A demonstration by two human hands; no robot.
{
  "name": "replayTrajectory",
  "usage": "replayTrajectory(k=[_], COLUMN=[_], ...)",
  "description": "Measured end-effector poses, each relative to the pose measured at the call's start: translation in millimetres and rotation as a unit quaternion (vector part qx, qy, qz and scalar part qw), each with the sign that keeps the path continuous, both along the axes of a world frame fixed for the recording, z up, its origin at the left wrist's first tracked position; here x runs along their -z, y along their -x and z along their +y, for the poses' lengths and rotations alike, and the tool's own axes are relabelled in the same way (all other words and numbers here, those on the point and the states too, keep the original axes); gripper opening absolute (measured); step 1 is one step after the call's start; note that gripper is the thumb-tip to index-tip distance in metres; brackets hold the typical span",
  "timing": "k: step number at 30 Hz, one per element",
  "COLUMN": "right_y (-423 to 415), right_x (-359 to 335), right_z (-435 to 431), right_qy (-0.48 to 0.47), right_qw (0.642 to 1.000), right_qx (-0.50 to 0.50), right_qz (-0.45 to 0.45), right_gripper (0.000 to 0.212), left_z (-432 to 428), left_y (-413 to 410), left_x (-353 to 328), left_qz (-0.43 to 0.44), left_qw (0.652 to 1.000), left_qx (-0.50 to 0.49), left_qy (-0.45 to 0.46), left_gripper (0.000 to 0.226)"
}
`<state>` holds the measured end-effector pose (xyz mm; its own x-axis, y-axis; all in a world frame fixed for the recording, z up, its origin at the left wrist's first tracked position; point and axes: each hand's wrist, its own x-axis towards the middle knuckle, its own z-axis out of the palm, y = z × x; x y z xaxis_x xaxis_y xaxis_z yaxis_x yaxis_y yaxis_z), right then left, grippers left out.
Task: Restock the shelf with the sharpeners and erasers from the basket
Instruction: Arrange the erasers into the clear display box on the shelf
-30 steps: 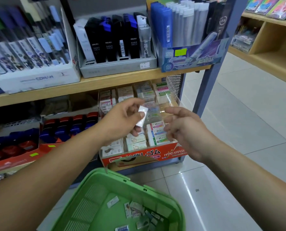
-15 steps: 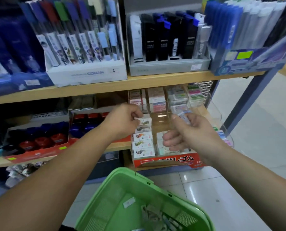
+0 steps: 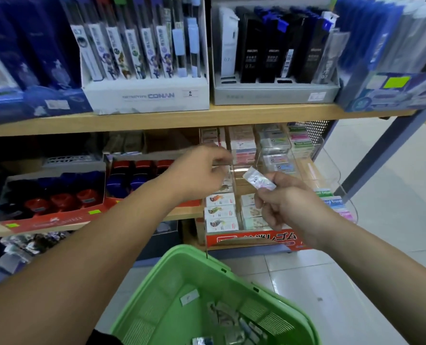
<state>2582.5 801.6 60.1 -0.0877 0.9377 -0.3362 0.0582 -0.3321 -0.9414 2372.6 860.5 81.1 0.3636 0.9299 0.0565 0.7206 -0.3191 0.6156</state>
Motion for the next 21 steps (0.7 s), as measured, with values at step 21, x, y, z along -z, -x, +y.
replayTrajectory(k=[21], right_y=[-64.7], right_x=[19.6], right_z=[7.2], right_qy=[-0.250], right_qw=[0.907], right_qx=[0.118], right_qz=[-0.319], right_gripper=[0.027], left_z=[25.7], left_y=[-79.4], left_x=[16.5], left_qz=[-0.185], left_qw=[0.976], left_qx=[-0.114], left_qy=[0.030], left_gripper=[0.027])
